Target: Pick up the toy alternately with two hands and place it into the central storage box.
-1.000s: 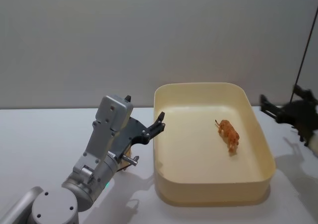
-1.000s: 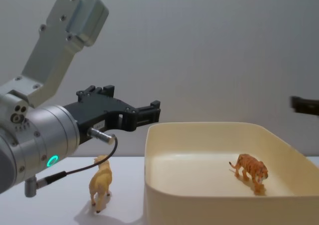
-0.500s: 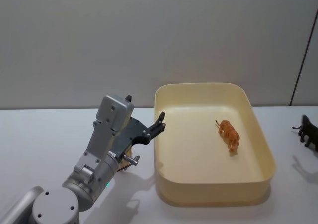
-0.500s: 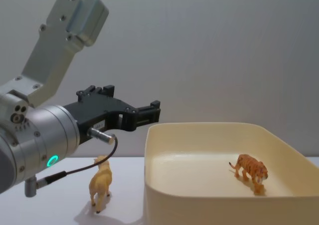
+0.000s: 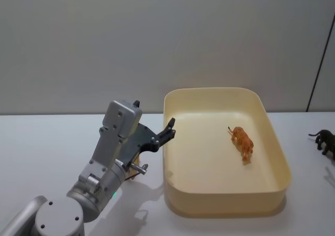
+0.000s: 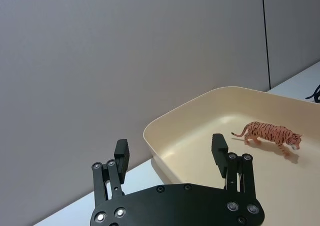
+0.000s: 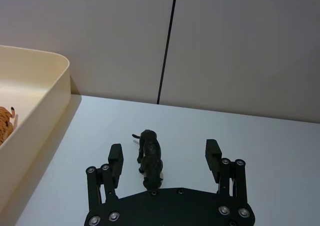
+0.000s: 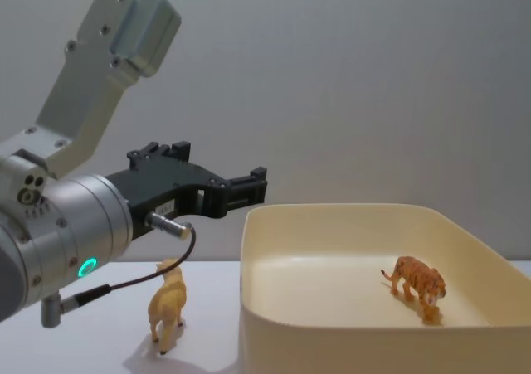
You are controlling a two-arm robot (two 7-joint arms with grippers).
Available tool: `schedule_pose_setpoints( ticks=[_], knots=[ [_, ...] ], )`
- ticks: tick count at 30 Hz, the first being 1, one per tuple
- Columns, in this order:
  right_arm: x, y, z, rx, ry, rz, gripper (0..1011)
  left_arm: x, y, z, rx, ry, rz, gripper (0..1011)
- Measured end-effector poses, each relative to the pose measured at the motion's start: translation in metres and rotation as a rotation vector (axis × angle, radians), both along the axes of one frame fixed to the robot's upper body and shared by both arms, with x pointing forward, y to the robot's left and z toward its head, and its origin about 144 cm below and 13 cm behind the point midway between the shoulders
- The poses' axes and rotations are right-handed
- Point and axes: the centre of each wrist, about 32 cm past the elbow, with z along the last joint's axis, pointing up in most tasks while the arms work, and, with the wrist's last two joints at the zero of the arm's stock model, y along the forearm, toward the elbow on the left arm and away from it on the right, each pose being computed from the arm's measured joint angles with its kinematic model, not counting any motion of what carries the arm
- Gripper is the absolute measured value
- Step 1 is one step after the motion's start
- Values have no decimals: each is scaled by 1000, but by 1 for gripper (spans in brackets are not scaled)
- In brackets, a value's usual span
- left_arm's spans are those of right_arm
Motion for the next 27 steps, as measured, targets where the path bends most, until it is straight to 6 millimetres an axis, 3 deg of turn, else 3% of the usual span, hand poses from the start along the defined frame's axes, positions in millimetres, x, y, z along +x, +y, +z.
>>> schedule_pose_setpoints(
  ticks=[27],
  knots=[
    [47,10,-32,-10,97,5,1001,0,0,0,0,0,0,1001]
  ],
)
